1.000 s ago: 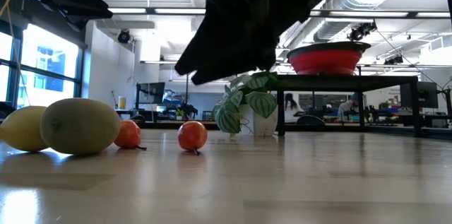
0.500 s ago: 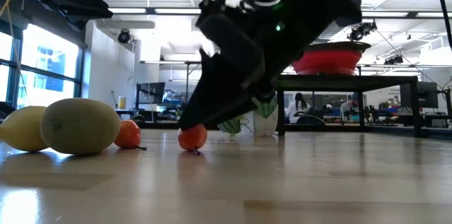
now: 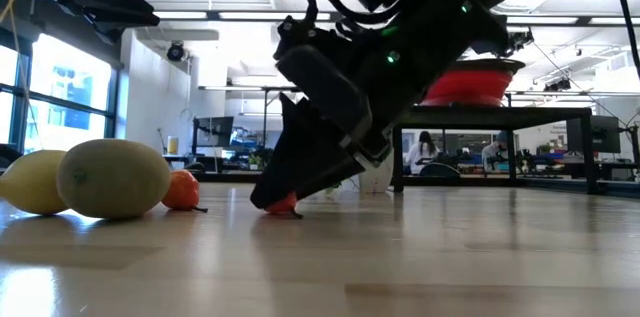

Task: Pick & Place Fruit
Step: Put the orange pear into the red colander

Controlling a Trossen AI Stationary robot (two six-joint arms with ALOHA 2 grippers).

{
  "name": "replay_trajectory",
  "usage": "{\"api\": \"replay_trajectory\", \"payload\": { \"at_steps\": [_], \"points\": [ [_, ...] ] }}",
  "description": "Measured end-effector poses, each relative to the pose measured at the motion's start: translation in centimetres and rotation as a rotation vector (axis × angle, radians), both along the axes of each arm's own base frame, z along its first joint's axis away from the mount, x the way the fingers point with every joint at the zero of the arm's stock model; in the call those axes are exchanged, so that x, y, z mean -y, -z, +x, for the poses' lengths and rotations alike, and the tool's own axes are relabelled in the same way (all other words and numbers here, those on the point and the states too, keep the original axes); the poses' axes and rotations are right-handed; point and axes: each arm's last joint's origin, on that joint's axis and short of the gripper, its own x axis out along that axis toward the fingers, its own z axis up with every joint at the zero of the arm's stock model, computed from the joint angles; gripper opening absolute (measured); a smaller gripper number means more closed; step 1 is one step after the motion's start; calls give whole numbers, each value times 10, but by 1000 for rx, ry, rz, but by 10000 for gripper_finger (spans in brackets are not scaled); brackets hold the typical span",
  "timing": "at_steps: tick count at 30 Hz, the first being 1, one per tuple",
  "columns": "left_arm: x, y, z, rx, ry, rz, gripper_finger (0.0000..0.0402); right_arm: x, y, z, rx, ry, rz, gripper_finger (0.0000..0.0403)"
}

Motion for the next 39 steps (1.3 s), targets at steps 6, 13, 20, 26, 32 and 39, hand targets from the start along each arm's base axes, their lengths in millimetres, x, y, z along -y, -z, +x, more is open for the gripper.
{"api": "replay_trajectory", "payload": {
  "at_steps": [6, 13, 20, 26, 32, 39],
  "points": [
    [0, 0, 0, -1, 0, 0, 99, 0, 1, -1, -12, -3, 7, 258],
    [0, 0, 0, -1, 0, 0, 99, 0, 1, -1, -14, -2, 9, 258],
    [0, 0, 0, 0, 0, 0, 99, 0, 1, -1, -14, -1, 11, 258],
    [0, 0, 0, -1, 0, 0, 99, 0, 1, -1, -14, -1, 11, 257],
    [0, 0, 0, -1, 0, 0, 99, 0, 1, -1, -16, 1, 8, 219],
    [0, 0, 0, 0, 0, 0, 99, 0, 1, -1, -16, -1, 11, 171]
  ]
}}
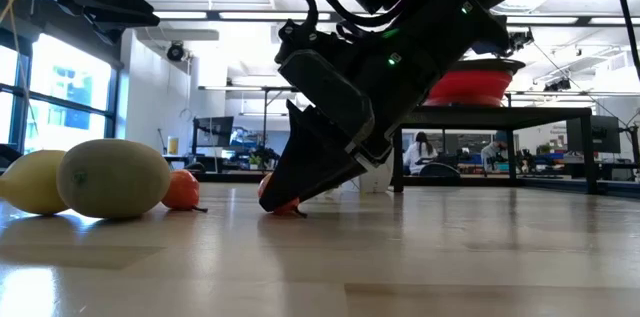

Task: Pick & Place Fruit
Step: Put the orange pear into the red colander

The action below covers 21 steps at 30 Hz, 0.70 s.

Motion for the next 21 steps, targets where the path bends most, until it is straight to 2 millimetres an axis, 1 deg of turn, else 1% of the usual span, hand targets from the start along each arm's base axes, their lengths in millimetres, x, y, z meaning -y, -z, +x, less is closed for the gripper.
{"api": "replay_trajectory", "payload": {
  "at_steps": [6, 14, 18, 21],
  "points": [
    [0, 0, 0, 0, 0, 0, 99, 0, 0, 0, 2, -5, 3, 139],
    [0, 0, 0, 0, 0, 0, 99, -2, -4, 1, 25, -27, 28, 143],
    [0, 0, 0, 0, 0, 0, 99, -1, -14, 1, 48, -32, 32, 139],
    [0, 0, 0, 0, 0, 0, 99, 0, -29, 0, 78, -43, 24, 140]
  ]
}}
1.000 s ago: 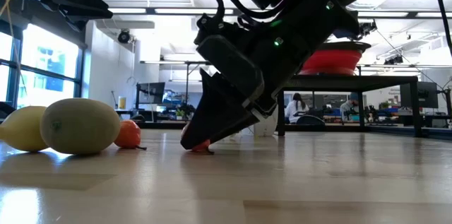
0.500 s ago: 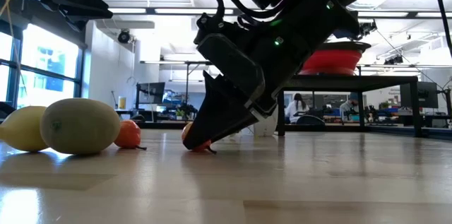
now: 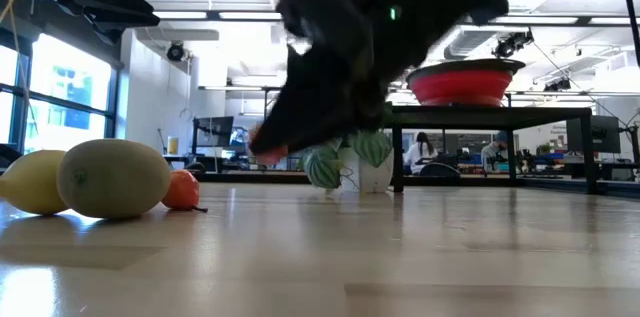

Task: Pick & Place Fruit
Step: Put the orange pear into the red colander

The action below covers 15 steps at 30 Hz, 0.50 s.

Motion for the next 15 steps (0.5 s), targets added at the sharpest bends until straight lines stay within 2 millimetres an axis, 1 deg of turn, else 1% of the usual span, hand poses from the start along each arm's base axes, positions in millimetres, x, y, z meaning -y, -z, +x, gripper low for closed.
{"api": "replay_trajectory", "payload": {
  "at_steps": [3, 9, 15],
  "points": [
    [0, 0, 0, 0, 0, 0, 99, 5, -20, -2, 34, 6, 5, 141],
    [0, 0, 0, 0, 0, 0, 99, 23, -72, -13, 121, 23, -18, 139],
    [0, 0, 0, 0, 0, 0, 99, 47, -126, -38, 173, 94, -89, 138]
  ]
}}
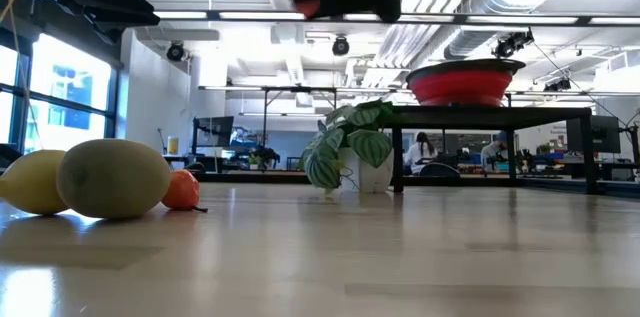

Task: Pick & Place Fruit
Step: Put the orange pear into the red colander

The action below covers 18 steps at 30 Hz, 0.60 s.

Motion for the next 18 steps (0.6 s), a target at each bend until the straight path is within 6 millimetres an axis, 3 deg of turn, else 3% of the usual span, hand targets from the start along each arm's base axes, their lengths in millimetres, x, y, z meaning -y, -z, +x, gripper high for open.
{"api": "replay_trajectory", "payload": {
  "at_steps": [7, 18],
  "points": [
    [0, 0, 0, 2, -1, 0, 99, 29, -45, -32, 41, 90, -69, 136],
    [0, 0, 0, 1, 0, 0, 99, 82, -78, -72, 15, 336, -195, 136]
  ]
}}
